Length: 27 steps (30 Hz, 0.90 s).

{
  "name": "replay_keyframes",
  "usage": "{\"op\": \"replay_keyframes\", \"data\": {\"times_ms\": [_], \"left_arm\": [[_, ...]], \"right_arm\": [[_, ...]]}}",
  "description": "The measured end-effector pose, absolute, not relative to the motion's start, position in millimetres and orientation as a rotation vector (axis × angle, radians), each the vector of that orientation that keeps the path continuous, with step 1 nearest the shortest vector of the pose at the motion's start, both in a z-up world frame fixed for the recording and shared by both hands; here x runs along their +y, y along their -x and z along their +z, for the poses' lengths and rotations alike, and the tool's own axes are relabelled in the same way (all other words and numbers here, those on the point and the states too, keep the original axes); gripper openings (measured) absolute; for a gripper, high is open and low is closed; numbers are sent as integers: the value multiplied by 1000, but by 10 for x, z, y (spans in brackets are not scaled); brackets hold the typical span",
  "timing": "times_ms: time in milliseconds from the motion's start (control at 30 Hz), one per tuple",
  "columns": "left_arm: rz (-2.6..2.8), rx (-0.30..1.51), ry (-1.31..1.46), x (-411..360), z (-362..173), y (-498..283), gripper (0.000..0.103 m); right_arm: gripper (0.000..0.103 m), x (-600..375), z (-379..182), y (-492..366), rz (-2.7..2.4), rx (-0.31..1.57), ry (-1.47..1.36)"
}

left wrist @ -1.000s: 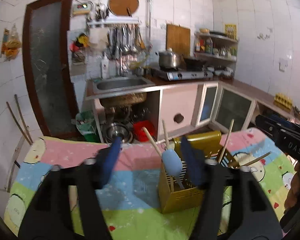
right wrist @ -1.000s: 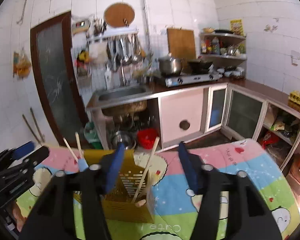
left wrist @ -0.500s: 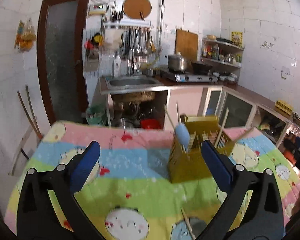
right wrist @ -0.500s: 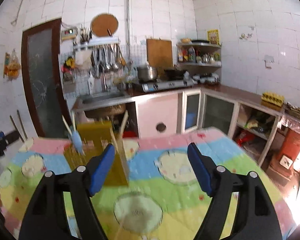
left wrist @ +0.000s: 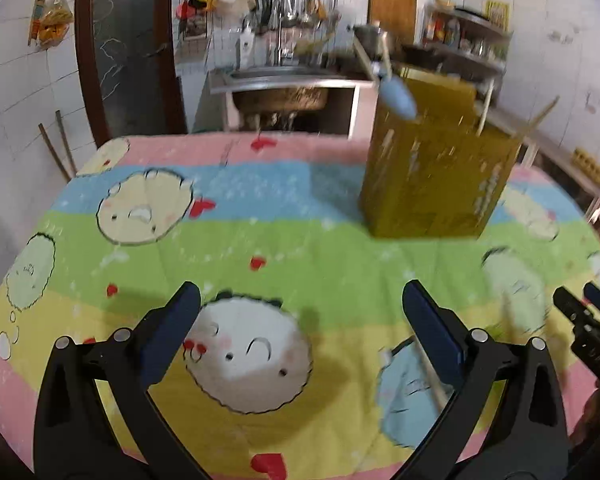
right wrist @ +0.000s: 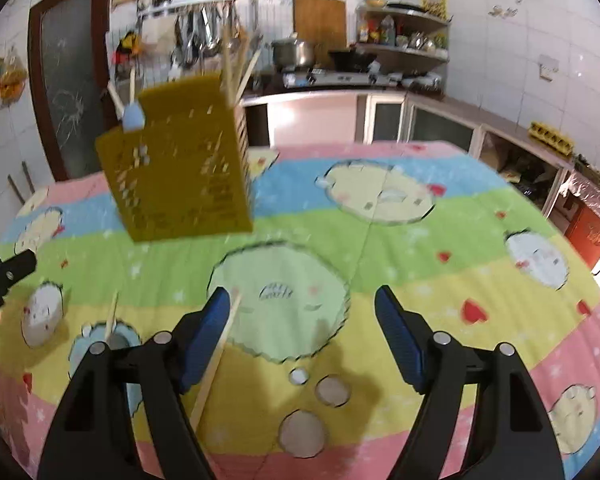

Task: Organize utensils
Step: 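Move both open tools back down to the remaining wooden chopsticks, then close the right tool on a wooden chopstick while the left tool closes on another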

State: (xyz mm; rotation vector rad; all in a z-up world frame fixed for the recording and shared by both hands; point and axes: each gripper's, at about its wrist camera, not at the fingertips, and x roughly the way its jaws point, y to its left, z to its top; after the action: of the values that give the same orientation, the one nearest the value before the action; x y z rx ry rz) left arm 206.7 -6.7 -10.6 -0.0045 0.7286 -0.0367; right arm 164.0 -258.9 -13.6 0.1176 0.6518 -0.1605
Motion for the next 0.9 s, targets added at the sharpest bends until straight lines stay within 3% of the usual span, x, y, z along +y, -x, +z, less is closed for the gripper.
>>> {"op": "replay_keyframes", "data": {"times_ms": [100, 200, 500, 600, 633, 900], "left_arm": [[-22, 762, -4, -53, -255, -2105, 98], [-23, 788, 15, -41, -333, -2135, 98], [-23, 807, 1, -148, -351, -2151, 98], [-37, 824, 12, -201, -357, -2157, 98], [-43, 833, 16, -221, -365, -2161, 97], [-79, 872, 43, -447, -428, -2189, 94]], "right_arm": [[71, -2516, -270, -1735, -137, 716, -124], [51, -2476, -373, -1853, -124, 783, -144], [31, -2287, -447, -2004, -77, 866, -160], [20, -2240, -504, -2028, -85, 885, -147], [11, -2235, -506, -2022, -83, 881, -145], [6, -2408, -452, -1934, -34, 866, -159]]}}
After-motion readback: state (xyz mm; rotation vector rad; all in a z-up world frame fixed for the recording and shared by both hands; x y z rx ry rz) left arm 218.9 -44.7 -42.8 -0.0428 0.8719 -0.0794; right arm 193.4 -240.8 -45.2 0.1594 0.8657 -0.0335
